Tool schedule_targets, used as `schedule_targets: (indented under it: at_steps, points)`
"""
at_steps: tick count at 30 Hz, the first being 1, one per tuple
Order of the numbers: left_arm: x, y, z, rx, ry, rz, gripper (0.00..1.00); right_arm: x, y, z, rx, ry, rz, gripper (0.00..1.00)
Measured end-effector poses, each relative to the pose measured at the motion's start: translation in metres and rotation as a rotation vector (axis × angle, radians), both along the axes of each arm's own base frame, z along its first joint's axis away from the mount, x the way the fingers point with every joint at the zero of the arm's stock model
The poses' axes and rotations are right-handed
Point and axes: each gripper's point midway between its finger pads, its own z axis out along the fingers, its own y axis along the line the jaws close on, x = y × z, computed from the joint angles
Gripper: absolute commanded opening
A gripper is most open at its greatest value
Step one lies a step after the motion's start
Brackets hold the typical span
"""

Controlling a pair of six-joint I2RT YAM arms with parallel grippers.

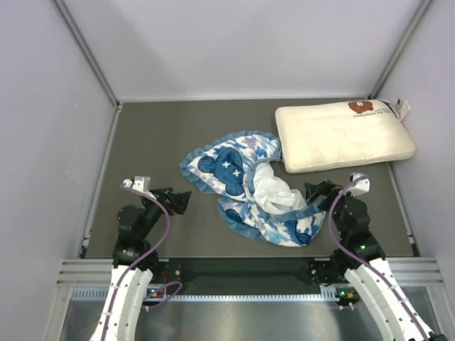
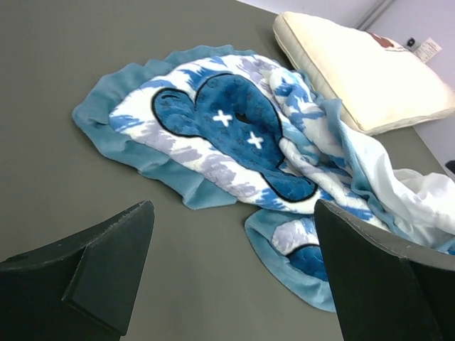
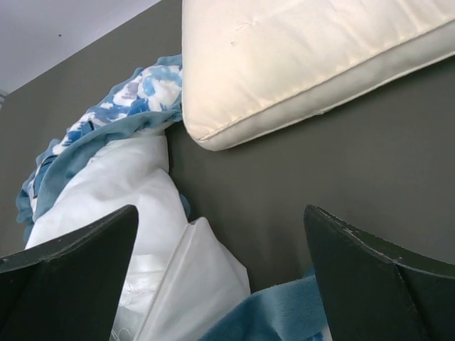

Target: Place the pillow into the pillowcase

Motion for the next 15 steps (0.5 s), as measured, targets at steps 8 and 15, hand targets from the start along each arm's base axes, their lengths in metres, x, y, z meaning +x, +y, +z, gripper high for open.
schedule_targets:
  at_steps: [8, 15]
  points:
    - [-0.003, -0.004, 0.003, -0.023, 0.001, -0.019, 0.99, 0.0, 0.005, -0.012, -0.03, 0.045, 0.039, 1.0]
    - [0.0, 0.002, -0.002, -0.045, 0.03, 0.024, 0.98, -0.014, 0.062, 0.008, -0.001, -0.057, 0.387, 1.0]
